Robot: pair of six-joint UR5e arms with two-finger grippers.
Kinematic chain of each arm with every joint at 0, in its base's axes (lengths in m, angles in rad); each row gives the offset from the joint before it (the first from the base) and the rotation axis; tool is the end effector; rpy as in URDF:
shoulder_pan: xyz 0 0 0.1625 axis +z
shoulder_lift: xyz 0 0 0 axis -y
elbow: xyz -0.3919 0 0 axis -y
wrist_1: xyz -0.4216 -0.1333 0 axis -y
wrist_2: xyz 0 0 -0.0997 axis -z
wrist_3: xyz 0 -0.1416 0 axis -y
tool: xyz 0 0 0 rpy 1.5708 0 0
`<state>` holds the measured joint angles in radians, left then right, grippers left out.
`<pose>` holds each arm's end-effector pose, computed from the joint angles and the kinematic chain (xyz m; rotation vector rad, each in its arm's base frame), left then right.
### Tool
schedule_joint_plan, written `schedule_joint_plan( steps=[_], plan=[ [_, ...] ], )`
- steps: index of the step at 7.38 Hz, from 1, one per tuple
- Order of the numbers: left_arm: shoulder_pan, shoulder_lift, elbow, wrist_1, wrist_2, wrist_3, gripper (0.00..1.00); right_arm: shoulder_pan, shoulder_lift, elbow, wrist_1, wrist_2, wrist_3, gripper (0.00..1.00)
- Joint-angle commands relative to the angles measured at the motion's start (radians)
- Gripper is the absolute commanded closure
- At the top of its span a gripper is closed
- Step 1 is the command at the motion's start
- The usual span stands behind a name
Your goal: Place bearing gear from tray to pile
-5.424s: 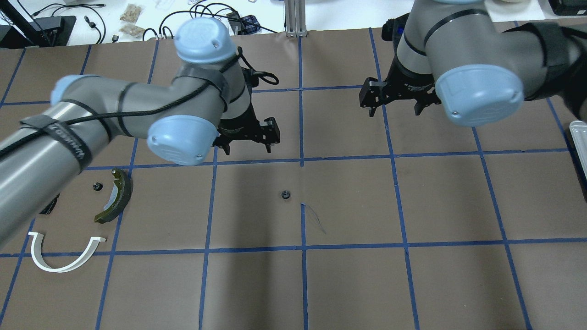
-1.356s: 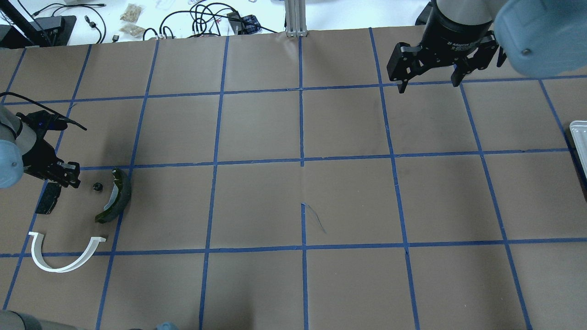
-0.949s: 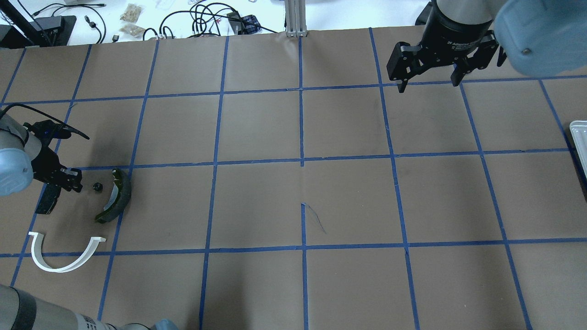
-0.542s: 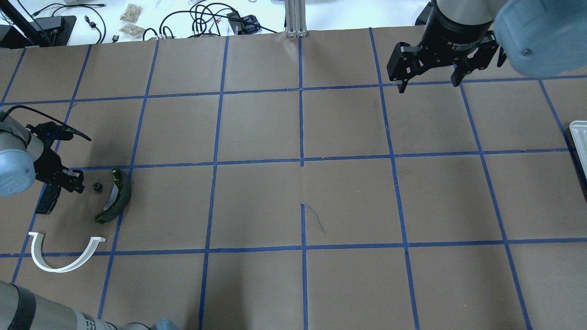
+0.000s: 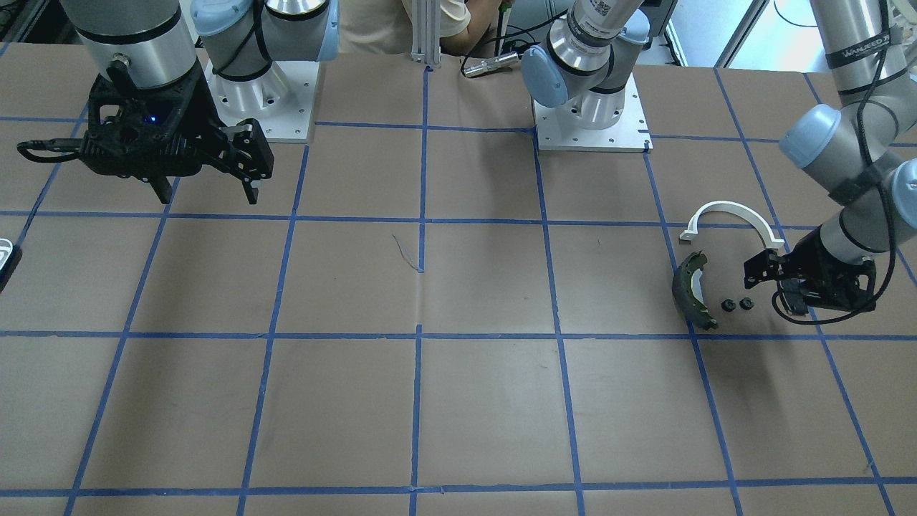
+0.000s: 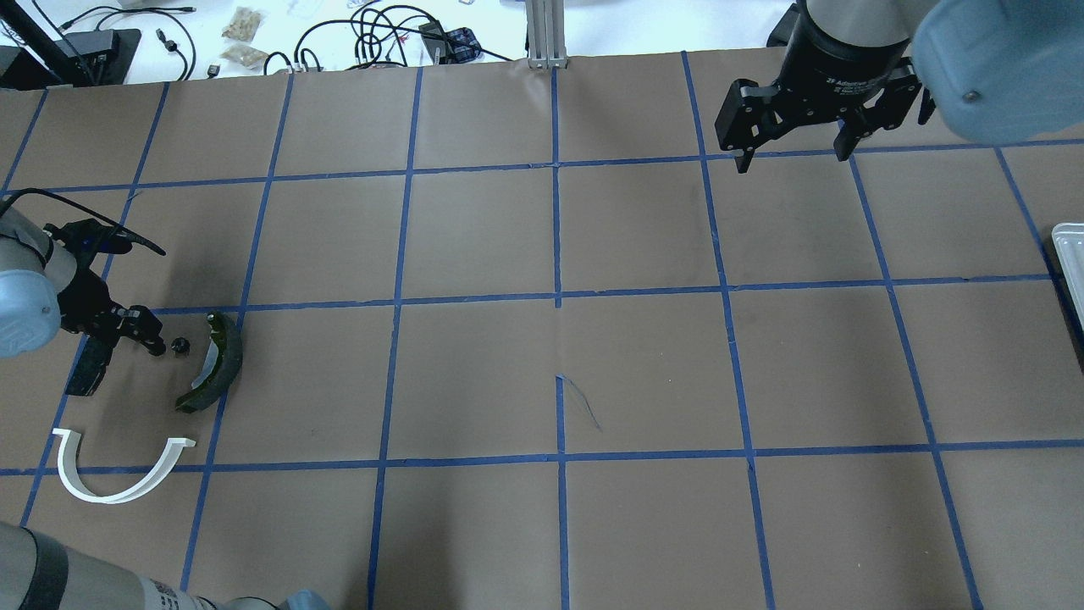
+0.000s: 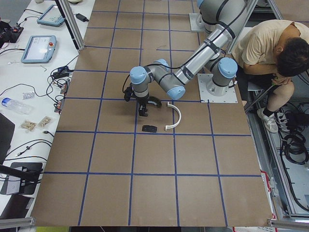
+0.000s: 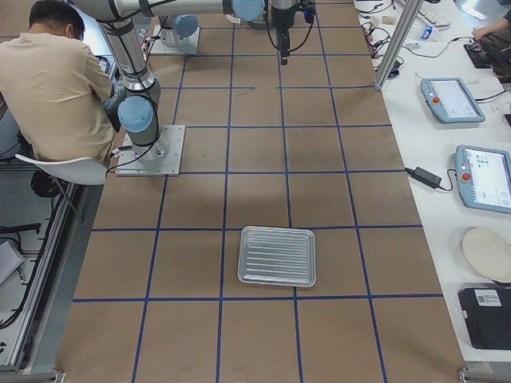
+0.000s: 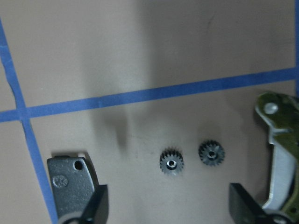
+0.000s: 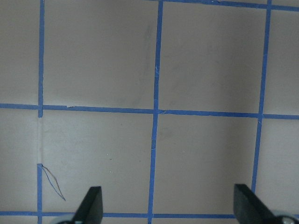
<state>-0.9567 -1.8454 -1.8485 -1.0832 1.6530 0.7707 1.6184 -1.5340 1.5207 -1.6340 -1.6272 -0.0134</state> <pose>0.2207 -0.5242 0.1712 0.2478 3.1057 0.1594 0.1512 -0.5396 0.4264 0.0907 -3.0829 0.1195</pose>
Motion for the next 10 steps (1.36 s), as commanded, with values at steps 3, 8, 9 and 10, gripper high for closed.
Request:
schedule_joint_plan(
  steps=[3,8,9,10],
  plan=[
    [-0.236,0.237,0.29,-0.604,-0.031,-0.363,0.0,-0.003,0.0,-0.001,-0.001,-0.005,-0.008,0.0],
    [-0.622,0.31,0.191,-0.34,-0.03,-0.764,0.0,-0.006,-0.005,-0.001,0.002,-0.002,0.0,0.0],
    [-0.622,0.314,0.187,-0.321,-0.03,-0.765,0.0,-0.003,-0.006,-0.001,0.003,0.009,0.006,0.0],
    [-0.62,0.314,0.21,-0.398,-0.033,-0.765,0.0,-0.005,-0.003,-0.004,0.0,0.012,0.006,0.0]
  ],
)
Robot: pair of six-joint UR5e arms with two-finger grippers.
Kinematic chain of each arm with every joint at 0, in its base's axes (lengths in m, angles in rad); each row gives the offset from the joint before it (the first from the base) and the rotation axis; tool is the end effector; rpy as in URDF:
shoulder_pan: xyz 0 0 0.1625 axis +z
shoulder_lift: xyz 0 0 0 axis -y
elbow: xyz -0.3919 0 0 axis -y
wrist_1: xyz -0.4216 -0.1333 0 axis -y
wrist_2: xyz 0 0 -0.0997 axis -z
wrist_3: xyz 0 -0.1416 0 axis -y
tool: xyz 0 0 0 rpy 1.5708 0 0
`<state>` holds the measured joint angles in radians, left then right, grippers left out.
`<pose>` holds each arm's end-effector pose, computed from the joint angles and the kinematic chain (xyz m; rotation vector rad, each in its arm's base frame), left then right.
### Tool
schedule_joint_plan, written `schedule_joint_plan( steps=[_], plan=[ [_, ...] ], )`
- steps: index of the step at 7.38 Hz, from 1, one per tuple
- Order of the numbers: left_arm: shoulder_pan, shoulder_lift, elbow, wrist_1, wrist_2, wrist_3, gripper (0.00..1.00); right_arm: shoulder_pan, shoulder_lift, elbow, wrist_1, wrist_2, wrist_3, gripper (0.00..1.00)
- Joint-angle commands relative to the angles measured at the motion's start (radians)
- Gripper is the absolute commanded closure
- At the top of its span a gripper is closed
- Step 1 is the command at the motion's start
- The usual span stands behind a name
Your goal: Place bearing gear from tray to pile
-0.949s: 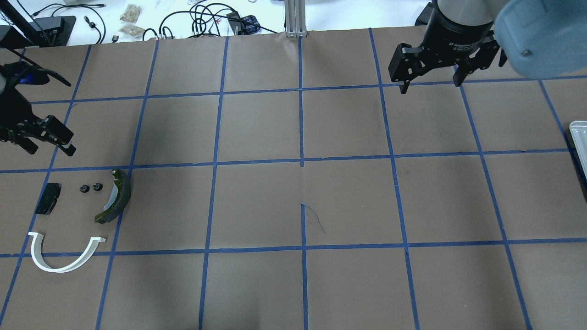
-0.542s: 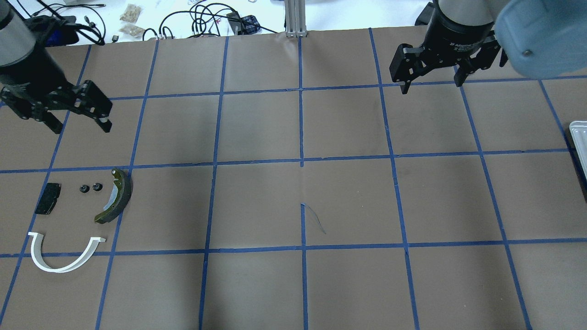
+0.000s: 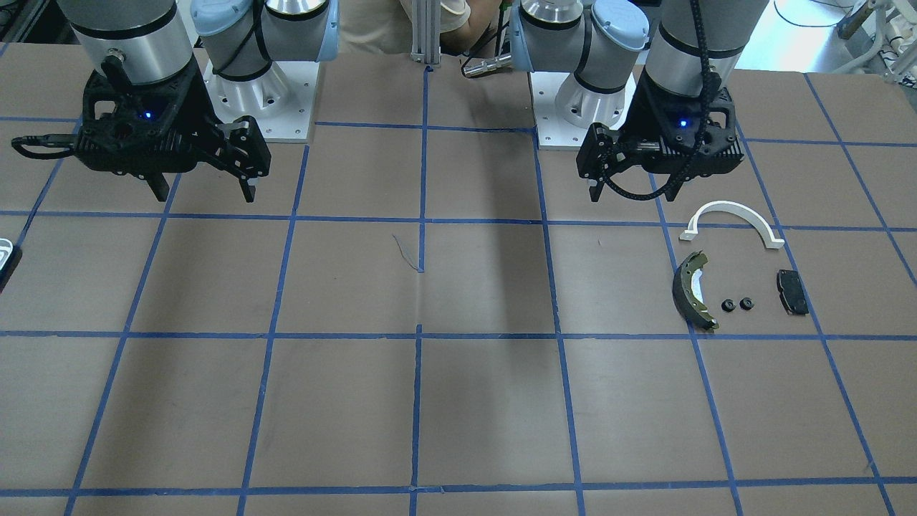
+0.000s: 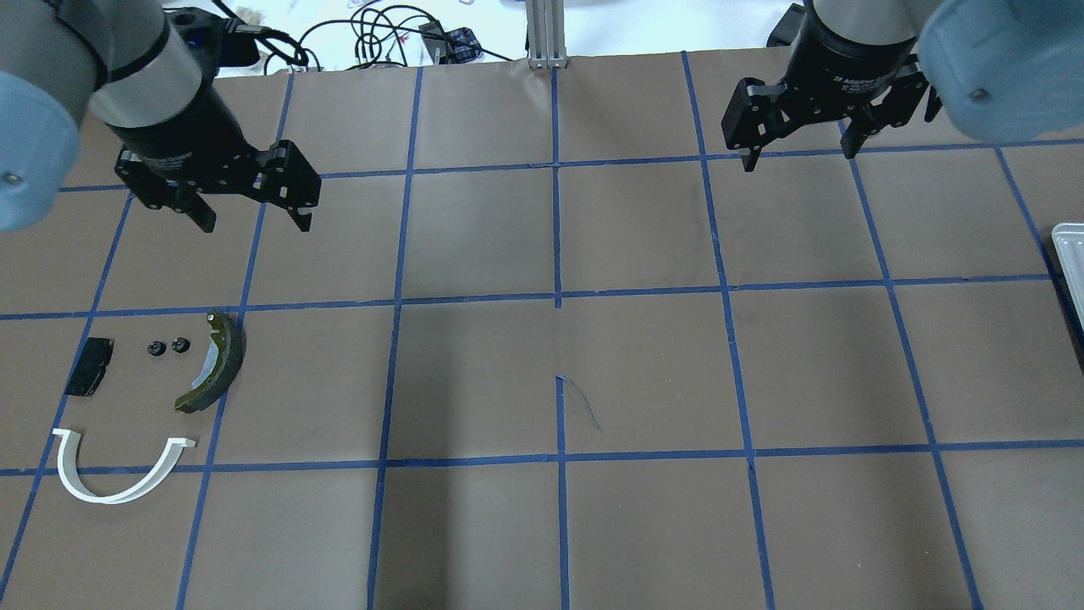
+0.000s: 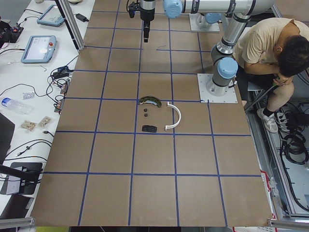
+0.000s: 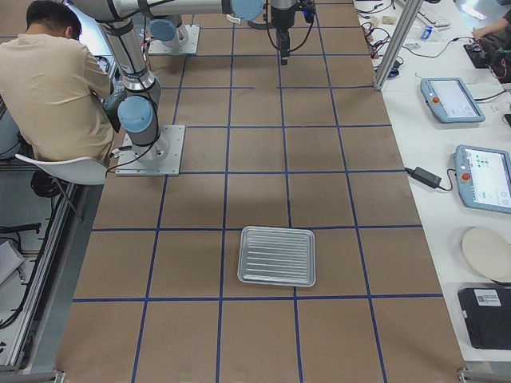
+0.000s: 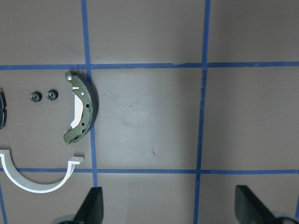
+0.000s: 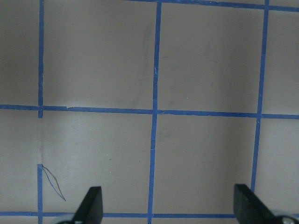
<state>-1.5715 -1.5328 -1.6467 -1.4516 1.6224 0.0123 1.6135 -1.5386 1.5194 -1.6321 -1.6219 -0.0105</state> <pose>-0.1264 -0.5172 0.4053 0.0168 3.0870 -0.1251 0.1492 -0.5390 0.4294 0.0790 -3.0883 0.1257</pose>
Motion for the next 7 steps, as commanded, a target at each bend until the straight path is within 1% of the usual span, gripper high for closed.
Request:
schedule_joint_plan(
  steps=[1,2,4,7],
  plan=[
    [-0.005,-0.019,0.037,-0.089,-0.012,-0.021,0.0,-0.001,0.002,-0.007,-0.002,0.011,0.003,0.0],
    [-0.005,-0.029,0.051,-0.095,-0.063,-0.061,0.0,0.0,-0.001,-0.007,0.0,0.045,0.004,0.0],
    [-0.004,-0.012,0.05,-0.116,-0.064,-0.054,0.0,-0.004,0.0,-0.007,0.003,0.045,0.003,0.0],
    [0.004,-0.007,0.047,-0.108,-0.065,-0.052,0.0,-0.004,0.0,-0.007,-0.002,0.036,-0.008,0.0]
  ],
)
